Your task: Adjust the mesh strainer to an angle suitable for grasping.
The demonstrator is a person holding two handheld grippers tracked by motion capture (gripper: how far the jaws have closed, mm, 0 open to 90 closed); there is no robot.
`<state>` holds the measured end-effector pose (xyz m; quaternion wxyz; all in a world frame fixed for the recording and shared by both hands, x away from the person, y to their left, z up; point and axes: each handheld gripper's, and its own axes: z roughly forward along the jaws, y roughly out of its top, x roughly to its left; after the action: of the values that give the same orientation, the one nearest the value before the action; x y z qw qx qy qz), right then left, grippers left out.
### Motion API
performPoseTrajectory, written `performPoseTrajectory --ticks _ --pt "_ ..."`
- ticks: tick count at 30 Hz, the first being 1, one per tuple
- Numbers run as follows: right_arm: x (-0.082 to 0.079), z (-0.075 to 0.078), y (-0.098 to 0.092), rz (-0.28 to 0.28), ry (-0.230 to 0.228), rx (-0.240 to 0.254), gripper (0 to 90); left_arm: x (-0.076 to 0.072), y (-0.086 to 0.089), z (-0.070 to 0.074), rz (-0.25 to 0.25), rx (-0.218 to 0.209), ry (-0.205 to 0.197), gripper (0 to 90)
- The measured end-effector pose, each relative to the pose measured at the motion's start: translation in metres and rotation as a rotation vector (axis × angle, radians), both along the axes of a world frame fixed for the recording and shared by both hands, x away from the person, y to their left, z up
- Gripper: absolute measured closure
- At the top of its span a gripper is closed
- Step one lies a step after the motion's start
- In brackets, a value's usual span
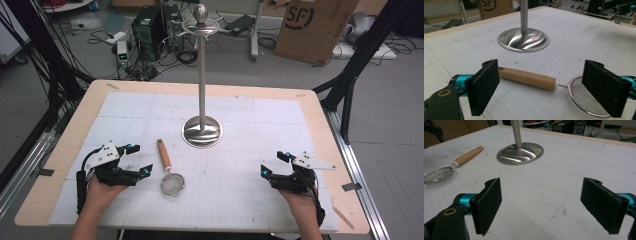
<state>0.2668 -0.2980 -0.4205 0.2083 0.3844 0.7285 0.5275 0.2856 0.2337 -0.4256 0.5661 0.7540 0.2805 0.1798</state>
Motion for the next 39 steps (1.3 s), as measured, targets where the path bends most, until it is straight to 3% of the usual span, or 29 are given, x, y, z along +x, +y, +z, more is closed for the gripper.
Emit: performPoseTrajectory --ticks 8,13,18,20,22,28,32,33,39 --pt "0.001 -0.004 0.001 0.003 0.015 -0.016 16.3 -0.001 0.0 0.0 0.008 0.018 0.004 15.2" --pt "-0.002 -0.002 0.002 0.007 0.01 -0.017 16.2 -0.002 -0.003 0.001 0.001 -0.003 -0.017 16.1" --pt "-0.002 -0.002 0.003 0.014 0.016 -0.028 16.3 0.002 -0.009 0.004 0.005 0.0 -0.015 22.7" --pt "-0.002 -0.002 0.002 0.01 0.019 -0.022 16.3 0.005 -0.015 0.005 -0.007 0.015 -0.02 31.3" --pt "-0.002 -0.002 0.001 0.009 0.02 -0.02 16.3 0.008 -0.021 0.004 -0.02 0.049 -0.019 34.2" --pt "-0.003 -0.002 -0.001 0.006 0.017 -0.019 16.3 0.019 -0.032 0.005 -0.02 0.112 0.028 49.5" --pt "-0.003 -0.002 0.0 0.008 0.021 -0.018 16.3 0.025 -0.034 0.007 0.001 0.118 0.052 57.4" --pt "-0.003 -0.002 0.001 0.012 0.025 -0.02 16.3 0.025 -0.034 0.006 0.001 0.119 0.05 63.1" --pt "-0.002 -0.003 0.003 0.014 0.029 -0.028 16.3 0.027 -0.04 0.005 -0.009 0.164 0.035 75.8"
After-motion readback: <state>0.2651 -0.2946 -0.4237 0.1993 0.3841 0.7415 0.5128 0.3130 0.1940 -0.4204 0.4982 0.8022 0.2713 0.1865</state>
